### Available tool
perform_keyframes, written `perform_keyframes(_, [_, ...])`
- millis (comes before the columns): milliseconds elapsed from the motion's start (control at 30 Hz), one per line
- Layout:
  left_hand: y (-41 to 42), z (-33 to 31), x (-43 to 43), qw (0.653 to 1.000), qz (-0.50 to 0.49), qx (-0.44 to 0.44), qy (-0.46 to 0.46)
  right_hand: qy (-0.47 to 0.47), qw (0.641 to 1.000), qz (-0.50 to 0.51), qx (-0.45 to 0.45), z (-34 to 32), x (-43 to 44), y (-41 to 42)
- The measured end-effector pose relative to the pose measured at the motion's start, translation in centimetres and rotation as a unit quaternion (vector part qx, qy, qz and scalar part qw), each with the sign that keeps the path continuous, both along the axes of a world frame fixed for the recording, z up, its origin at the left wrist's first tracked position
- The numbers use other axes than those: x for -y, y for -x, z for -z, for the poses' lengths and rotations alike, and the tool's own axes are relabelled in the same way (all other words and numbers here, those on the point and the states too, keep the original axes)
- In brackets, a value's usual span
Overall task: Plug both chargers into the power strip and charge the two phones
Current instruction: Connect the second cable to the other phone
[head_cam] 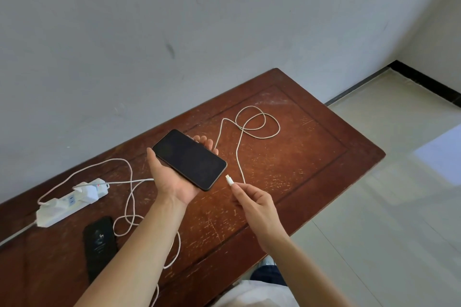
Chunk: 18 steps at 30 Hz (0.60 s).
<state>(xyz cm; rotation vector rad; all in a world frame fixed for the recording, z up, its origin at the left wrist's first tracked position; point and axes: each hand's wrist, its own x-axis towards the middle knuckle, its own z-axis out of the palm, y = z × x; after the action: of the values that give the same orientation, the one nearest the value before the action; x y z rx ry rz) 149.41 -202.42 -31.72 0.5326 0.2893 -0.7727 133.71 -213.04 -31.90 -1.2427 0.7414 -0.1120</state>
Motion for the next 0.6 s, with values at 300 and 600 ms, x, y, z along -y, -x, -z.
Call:
perform_keyframes(300, [-0.5, -0.7, 0.4, 1.0, -0.008, 0.003, 0.02, 0.022, 1.0, -0.004, 0.019, -1.3, -0.6, -0.2])
perform_keyframes(600, [-0.1, -1.5, 0.5, 1.0, -0.028, 0.006, 0.003, 0.014, 1.0, 0.008, 0.018, -1.9, -0.7, -0.3])
